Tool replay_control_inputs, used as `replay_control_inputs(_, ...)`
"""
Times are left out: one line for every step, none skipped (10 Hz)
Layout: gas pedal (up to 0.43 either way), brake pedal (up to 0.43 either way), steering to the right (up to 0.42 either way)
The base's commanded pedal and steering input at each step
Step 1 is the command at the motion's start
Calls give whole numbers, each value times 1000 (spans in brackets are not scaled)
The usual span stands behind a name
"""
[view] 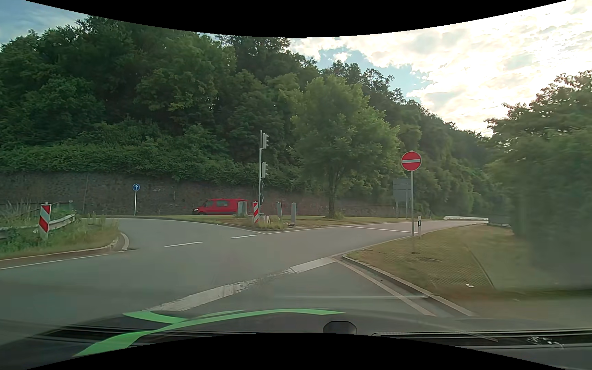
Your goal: Follow the waypoints while adhering to traffic rules and regulations
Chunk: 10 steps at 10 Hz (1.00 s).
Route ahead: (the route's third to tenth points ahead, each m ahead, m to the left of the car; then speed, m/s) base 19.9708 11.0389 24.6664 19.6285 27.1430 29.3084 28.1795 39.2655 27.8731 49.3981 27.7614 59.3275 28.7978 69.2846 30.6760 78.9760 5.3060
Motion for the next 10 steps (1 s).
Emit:
replay_control_inputs(260,0,-146)
replay_control_inputs(260,0,-147)
replay_control_inputs(260,0,-149)
replay_control_inputs(248,0,-153)
replay_control_inputs(240,0,-159)
replay_control_inputs(240,0,-164)
replay_control_inputs(240,0,-169)
replay_control_inputs(240,0,-174)
replay_control_inputs(240,0,-180)
replay_control_inputs(240,0,-183)
